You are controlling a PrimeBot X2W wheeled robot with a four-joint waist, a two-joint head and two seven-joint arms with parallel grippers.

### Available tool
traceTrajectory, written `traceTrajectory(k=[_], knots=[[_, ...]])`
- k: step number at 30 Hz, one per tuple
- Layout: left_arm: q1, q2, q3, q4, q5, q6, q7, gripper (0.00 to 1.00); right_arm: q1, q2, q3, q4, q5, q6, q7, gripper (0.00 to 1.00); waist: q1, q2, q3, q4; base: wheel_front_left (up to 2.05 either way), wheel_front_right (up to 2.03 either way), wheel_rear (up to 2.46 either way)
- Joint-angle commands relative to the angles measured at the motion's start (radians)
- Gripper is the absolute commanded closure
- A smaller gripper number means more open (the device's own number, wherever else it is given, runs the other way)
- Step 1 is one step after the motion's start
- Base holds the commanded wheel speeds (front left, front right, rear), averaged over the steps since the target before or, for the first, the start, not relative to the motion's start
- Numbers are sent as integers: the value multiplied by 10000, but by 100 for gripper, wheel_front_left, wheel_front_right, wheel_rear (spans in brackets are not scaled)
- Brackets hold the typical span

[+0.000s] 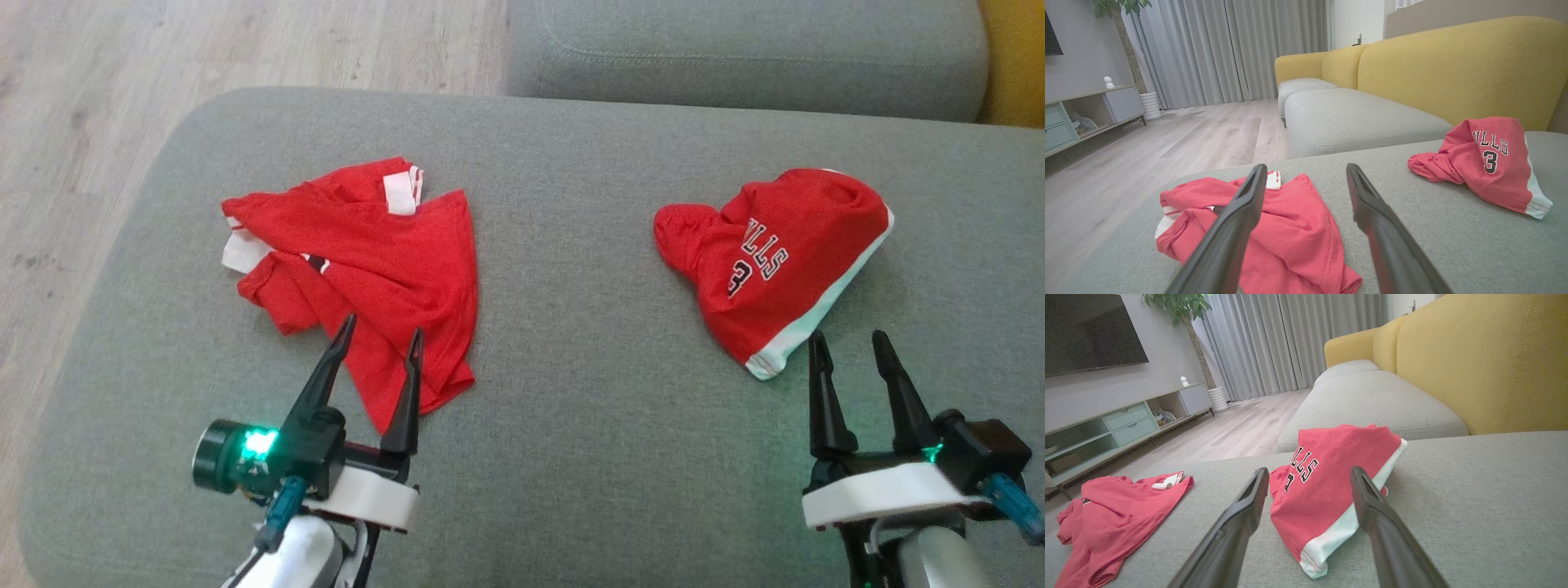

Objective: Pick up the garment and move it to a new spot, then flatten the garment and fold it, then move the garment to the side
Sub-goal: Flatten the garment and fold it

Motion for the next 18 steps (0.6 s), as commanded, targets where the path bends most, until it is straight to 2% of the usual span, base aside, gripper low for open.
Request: traceTrajectory(k=[1, 8, 12, 18], knots=[[-434, 81, 570, -336, 139, -95, -94, 0, -246, -47, 125, -212, -138, -7, -90, 0, 1, -1, 56, 29, 0, 0, 0], [-557, -237, 933, -277, 499, -466, -94, 0, -932, -47, -8, 1044, -512, -7, -90, 0, 1, -1, 539, 187, 0, 0, 0], [-648, -451, 1042, -147, 697, -680, -94, 0, -1641, -47, -53, 2517, -109, -7, -14, 0, 1, -1, 875, 358, 0, 0, 0], [-741, -801, 1198, 22, 1000, -936, -95, 0, -2690, -47, 300, 4514, 1119, -7, -12, 0, 1, -1, 1233, 698, 0, 0, 0]])
